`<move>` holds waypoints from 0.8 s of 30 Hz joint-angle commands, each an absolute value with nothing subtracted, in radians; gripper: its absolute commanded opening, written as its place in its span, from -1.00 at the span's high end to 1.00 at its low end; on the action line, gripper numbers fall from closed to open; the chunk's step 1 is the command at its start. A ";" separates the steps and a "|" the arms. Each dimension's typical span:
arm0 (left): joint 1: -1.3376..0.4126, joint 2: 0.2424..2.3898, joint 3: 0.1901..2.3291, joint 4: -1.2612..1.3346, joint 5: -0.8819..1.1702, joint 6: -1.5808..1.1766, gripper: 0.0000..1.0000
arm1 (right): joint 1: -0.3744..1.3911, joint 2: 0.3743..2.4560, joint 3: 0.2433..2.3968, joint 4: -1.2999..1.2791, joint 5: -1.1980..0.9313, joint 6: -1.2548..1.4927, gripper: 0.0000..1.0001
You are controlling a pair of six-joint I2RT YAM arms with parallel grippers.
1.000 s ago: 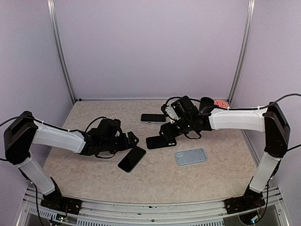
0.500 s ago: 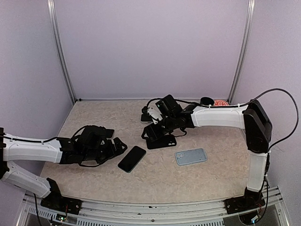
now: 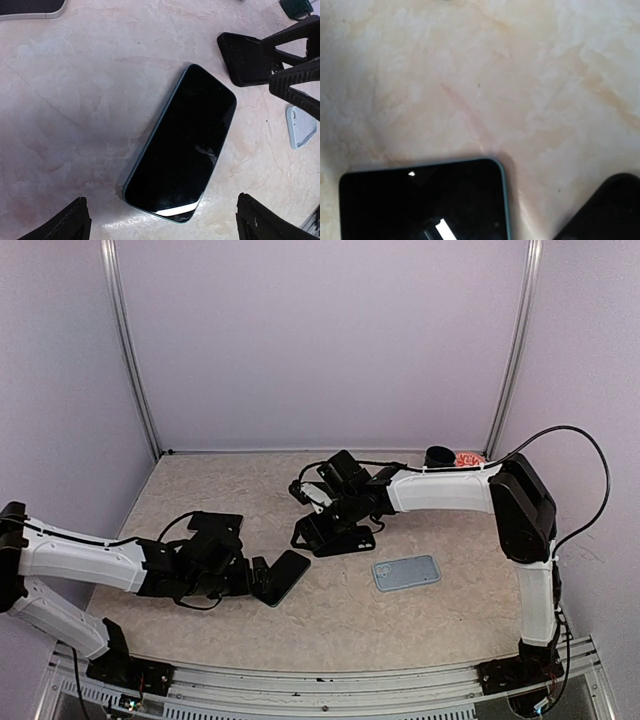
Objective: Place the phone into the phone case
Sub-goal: Pick up the phone from the center of the board.
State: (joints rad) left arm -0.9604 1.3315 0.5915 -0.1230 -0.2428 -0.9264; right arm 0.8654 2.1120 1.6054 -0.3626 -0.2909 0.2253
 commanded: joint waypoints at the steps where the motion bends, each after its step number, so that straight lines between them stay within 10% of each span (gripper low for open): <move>1: -0.965 1.389 0.609 -0.101 -0.301 -0.745 -0.98 | 0.876 2.099 1.600 -0.378 -0.292 0.222 -0.38; 24: -0.921 1.587 0.728 -0.024 -0.077 -0.417 -0.98 | 0.875 1.948 1.452 -0.372 -0.201 0.226 -0.40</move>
State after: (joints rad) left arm -0.9260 1.5600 0.6930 -0.0364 -0.1223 -0.4709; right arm 0.8658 1.9896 1.4750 -0.3748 -0.2188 0.2256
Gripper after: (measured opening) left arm 0.989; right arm 0.698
